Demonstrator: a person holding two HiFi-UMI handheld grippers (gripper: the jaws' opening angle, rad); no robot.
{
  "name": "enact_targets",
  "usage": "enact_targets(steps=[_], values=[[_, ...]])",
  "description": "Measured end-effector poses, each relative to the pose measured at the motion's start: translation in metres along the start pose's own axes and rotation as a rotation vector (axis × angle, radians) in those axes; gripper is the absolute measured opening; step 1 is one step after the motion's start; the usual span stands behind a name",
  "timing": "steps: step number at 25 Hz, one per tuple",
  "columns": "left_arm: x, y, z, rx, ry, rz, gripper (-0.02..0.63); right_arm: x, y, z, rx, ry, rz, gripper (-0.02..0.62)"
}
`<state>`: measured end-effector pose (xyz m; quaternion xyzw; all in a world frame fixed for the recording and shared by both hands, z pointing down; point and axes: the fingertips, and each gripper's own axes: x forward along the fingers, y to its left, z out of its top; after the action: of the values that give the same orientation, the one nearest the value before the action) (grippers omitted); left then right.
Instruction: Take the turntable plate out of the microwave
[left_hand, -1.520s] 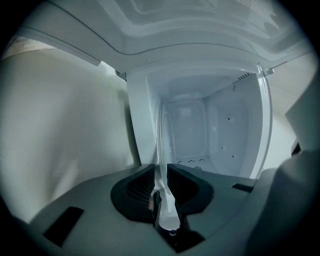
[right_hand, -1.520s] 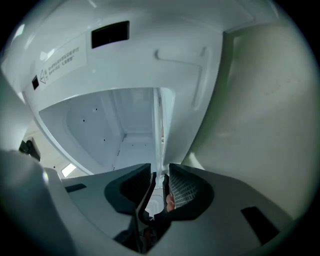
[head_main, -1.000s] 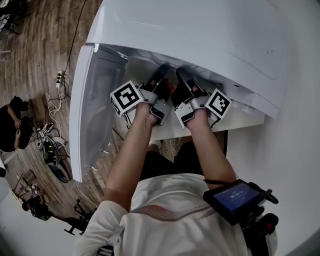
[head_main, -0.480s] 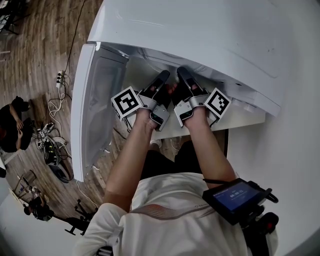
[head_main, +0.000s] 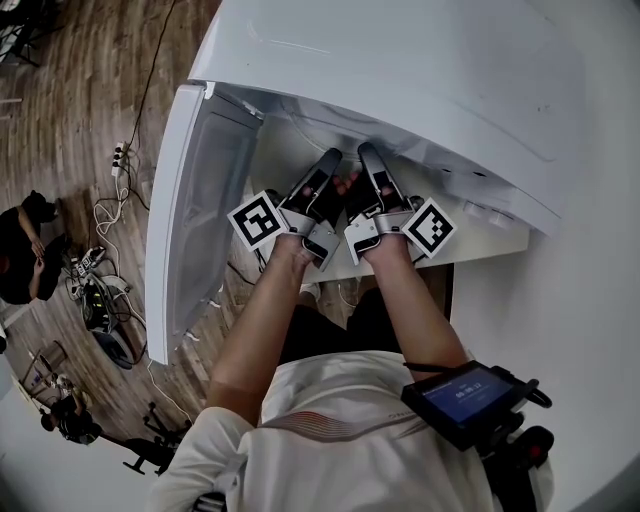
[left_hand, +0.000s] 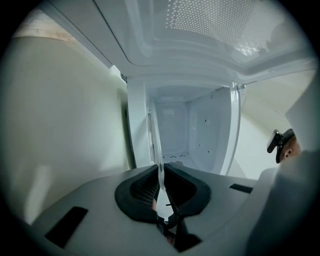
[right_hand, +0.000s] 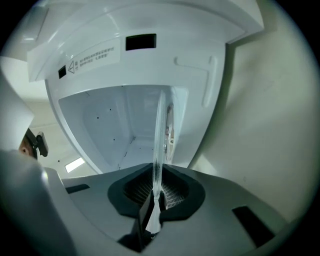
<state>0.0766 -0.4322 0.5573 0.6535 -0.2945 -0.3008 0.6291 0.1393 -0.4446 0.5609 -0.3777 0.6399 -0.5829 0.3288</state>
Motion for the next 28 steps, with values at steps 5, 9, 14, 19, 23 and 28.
enact_targets(steps=[5, 9, 14, 19, 23, 28], values=[[0.000, -0.009, 0.002, 0.028, -0.009, -0.047, 0.041, 0.002, 0.012, 0.001, -0.037, -0.003, 0.041, 0.038], [0.000, -0.015, 0.005, 0.040, -0.013, -0.064, 0.042, 0.004, 0.022, 0.002, -0.055, -0.003, 0.071, 0.038], [0.001, -0.018, 0.004, 0.050, -0.011, -0.073, 0.043, 0.004, 0.024, 0.003, -0.065, -0.006, 0.084, 0.038], [0.002, -0.015, 0.004, 0.050, -0.008, -0.076, 0.043, 0.004, 0.021, 0.004, -0.070, -0.010, 0.095, 0.039], [0.000, -0.013, 0.002, 0.042, -0.014, -0.067, 0.043, 0.002, 0.020, 0.002, -0.071, -0.007, 0.090, 0.039], [0.001, -0.008, 0.000, 0.046, -0.007, -0.054, 0.043, 0.001, 0.013, 0.003, -0.052, -0.012, 0.091, 0.040]])
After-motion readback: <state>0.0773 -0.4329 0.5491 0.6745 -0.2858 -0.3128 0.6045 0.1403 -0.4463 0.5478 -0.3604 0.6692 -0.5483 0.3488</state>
